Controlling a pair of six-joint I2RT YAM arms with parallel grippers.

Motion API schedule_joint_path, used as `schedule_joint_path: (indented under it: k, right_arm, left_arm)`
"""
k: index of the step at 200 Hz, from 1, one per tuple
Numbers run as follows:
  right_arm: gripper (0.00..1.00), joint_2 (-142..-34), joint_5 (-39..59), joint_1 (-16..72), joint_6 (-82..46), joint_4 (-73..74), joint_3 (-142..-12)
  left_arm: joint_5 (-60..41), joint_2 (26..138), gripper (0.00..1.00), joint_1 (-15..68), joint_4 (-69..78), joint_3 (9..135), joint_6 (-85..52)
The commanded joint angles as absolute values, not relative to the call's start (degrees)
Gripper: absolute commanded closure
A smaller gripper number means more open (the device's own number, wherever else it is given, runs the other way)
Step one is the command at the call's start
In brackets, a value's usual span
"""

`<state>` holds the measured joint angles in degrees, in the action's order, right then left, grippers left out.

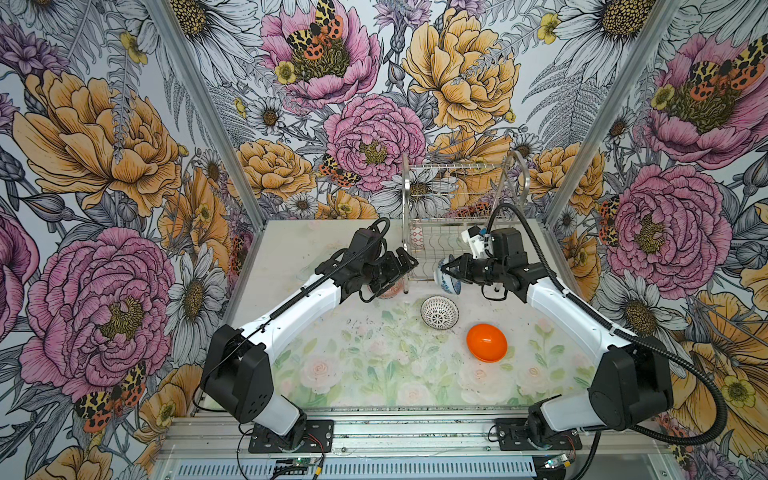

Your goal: Load the bowls into the dish rack

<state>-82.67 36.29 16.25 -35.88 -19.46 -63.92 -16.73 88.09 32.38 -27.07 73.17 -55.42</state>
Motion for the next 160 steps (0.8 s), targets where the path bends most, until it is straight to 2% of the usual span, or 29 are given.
schedule_joint_path:
  k: [1,75,160]
  right_arm:
    - [1.0,-83.5,36.9,15.4,-37.5,-9.9,-63.0]
    - [1.0,-83.6,38.9,13.5,-45.7,4.0,-55.3]
    - [1.0,-88.0,40.4,11.8,-51.8,15.6,-52.8]
  left_arm:
    - [-17.8,89.1,0.01,31.8,-26.3,74.8,-51.0]
    - [-19.9,93.0,0.01,31.4,-25.4,76.3,-50.5]
    - [-22.1,96.8,0.01,29.9,-28.4,82.3,-48.8]
